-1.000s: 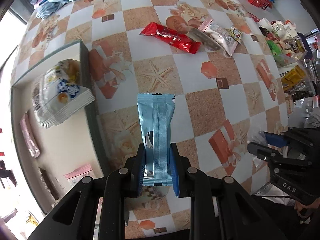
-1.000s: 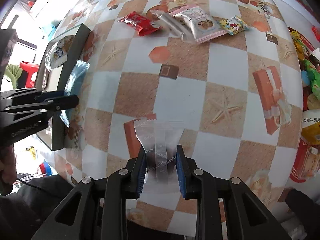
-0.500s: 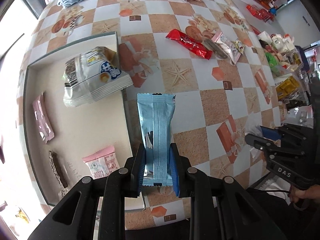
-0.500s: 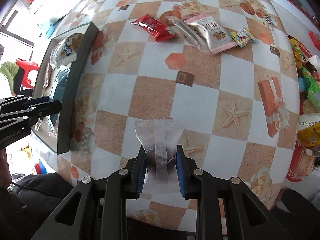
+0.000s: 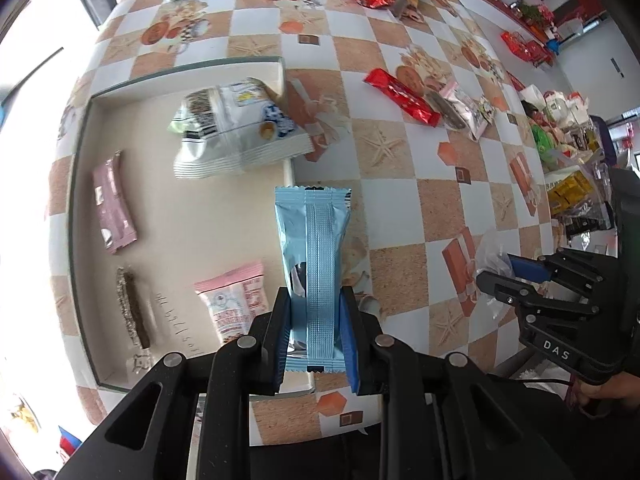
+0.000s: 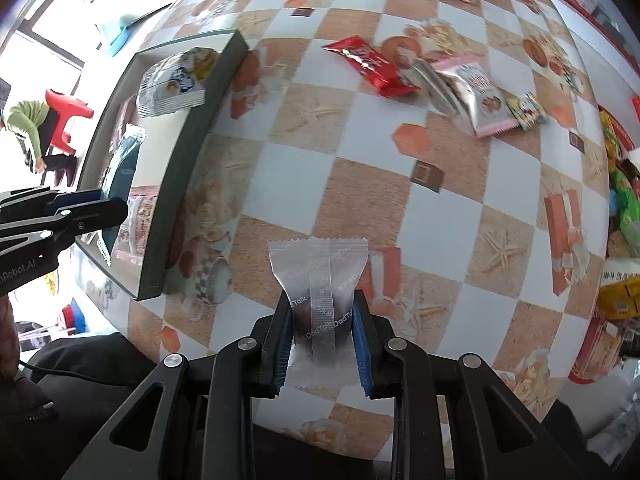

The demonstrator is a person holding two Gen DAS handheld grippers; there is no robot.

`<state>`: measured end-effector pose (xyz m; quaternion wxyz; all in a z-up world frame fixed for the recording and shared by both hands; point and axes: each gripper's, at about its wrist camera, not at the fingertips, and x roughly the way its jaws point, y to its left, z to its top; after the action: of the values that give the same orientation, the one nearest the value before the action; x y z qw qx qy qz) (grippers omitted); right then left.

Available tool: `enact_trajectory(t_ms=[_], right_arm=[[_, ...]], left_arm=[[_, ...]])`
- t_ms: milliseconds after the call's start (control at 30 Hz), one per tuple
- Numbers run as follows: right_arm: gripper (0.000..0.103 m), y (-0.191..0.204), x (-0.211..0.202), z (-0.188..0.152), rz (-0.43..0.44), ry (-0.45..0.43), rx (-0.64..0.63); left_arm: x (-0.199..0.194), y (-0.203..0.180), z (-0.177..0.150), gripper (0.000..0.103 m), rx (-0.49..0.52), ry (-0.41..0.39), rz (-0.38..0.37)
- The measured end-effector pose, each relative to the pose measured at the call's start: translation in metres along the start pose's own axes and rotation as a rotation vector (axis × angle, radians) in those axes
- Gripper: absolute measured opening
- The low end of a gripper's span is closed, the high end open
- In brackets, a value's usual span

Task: Organize snacks
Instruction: 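Hold the light-blue bar and clear candy above the beige tray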

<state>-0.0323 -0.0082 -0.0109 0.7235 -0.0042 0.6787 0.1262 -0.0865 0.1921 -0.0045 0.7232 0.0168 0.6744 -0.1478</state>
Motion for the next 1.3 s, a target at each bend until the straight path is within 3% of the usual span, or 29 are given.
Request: enact_trajectory(t_ms=[200, 767, 1300], right_arm=[[0.029, 0.018, -0.002, 0.006, 0.000, -0.007, -0.038], [0.029, 0.065, 0.002, 0.018, 0.018, -0.002, -0.101], [0.029, 0.135, 0.003, 0.040, 0.038, 0.006, -0.266]], left_arm=[[-0.012, 0.018, -0.005, 0.025, -0.036, -0.033, -0.028], [-0.027, 0.060, -0.017, 0.025, -0.074, -0.064, 0.043], [-0.030, 0.115, -0.037, 0.025, -0.173, -0.059, 0.061]])
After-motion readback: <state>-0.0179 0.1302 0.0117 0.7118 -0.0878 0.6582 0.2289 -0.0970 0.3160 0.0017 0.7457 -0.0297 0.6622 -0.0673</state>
